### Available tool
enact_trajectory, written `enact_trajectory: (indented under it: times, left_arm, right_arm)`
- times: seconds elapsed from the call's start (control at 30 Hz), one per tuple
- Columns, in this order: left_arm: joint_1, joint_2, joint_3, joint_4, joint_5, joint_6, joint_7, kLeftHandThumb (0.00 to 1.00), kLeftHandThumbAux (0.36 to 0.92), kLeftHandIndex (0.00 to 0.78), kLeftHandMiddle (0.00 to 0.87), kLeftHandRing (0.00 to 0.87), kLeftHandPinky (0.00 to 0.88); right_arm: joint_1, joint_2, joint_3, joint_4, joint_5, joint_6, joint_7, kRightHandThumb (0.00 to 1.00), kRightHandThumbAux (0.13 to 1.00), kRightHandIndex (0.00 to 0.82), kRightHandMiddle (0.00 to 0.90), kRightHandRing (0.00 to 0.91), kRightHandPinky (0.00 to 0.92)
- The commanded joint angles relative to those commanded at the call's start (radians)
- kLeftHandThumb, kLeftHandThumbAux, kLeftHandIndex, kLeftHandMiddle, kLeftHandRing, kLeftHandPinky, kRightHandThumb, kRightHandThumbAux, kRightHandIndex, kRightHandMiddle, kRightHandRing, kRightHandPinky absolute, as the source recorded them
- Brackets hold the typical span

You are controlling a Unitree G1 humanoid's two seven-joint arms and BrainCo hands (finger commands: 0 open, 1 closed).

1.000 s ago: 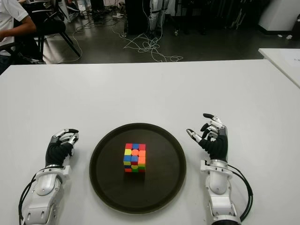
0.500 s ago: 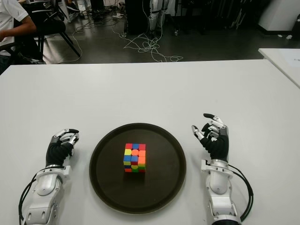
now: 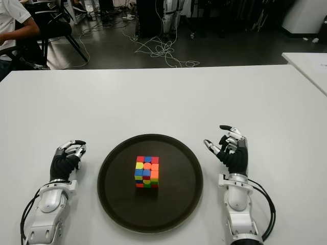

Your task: Pick up the Rubik's Cube and put it in the plate

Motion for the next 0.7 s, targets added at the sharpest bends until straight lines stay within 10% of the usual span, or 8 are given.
enact_trajectory:
  times: [0.7]
  left_arm:
    - [0.003, 0.002, 0.003, 0.006, -0.016, -0.011, -0.015, 0.713, 0.703, 0.444, 0.829, 0.836, 0.829]
  right_arm:
    - [0.006, 0.023, 0.0, -0.043, 0.009, 0.044, -0.006, 0.262, 0.845, 0.789, 0.86, 0.868, 0.878]
